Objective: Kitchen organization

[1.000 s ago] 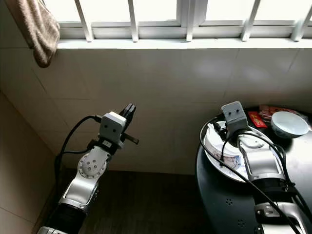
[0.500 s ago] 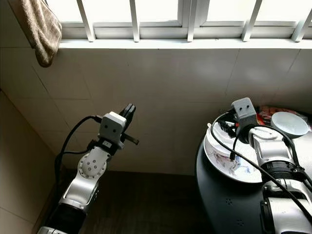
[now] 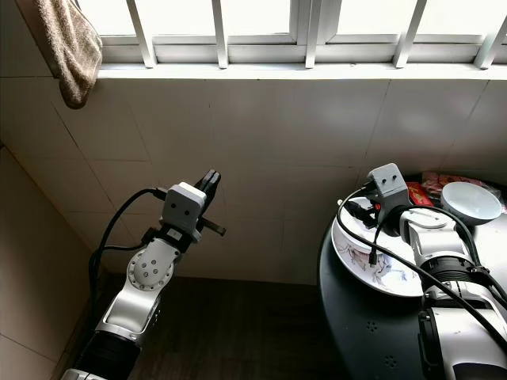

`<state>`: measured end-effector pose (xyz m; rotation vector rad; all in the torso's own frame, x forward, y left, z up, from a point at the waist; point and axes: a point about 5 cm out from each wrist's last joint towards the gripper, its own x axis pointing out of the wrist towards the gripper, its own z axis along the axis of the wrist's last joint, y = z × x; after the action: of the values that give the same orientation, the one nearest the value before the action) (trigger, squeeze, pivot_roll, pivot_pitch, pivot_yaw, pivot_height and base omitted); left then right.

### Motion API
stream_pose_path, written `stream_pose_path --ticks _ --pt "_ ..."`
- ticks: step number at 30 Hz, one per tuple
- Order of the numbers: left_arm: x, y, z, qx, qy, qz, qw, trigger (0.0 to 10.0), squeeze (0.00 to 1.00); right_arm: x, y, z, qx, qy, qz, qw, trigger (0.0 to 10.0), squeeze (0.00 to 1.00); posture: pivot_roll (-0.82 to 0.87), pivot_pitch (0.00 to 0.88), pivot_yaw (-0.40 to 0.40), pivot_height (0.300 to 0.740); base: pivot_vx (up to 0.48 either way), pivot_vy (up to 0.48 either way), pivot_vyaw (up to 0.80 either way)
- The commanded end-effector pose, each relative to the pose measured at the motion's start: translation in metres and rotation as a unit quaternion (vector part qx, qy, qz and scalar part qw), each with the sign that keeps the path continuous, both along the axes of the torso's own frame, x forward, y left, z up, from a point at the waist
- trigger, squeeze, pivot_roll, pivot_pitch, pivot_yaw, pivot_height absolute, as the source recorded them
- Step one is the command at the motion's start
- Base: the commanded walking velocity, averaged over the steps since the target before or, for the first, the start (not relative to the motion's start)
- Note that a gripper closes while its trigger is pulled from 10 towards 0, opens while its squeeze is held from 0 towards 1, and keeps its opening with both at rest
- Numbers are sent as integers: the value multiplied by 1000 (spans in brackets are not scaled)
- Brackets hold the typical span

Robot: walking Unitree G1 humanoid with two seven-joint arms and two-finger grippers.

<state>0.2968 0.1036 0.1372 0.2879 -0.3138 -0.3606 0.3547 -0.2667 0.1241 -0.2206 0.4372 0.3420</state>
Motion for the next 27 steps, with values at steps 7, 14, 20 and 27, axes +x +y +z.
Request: stream_pose_path --ticks 7,14,20,27 --pt "-2 -1 3 4 -5 1 1000 10000 0 3 7 -3 -17 15 29 999 10000 0 -81 0 -12 740 0 0 0" --pt "-3 0 3 4 -5 6 1000 10000 0 0 8 -11 -28 30 30 999 10000 0 -74 0 -19 740 0 0 0" --pt "-4 0 2 4 -5 8 1000 10000 0 -1 8 -15 -33 36 32 998 10000 0 -73 0 -21 740 0 0 0" --pt "-4 0 2 4 -5 9 1000 10000 0 -2 7 -16 -30 38 21 999 0 0 -74 0 -22 740 0 0 0"
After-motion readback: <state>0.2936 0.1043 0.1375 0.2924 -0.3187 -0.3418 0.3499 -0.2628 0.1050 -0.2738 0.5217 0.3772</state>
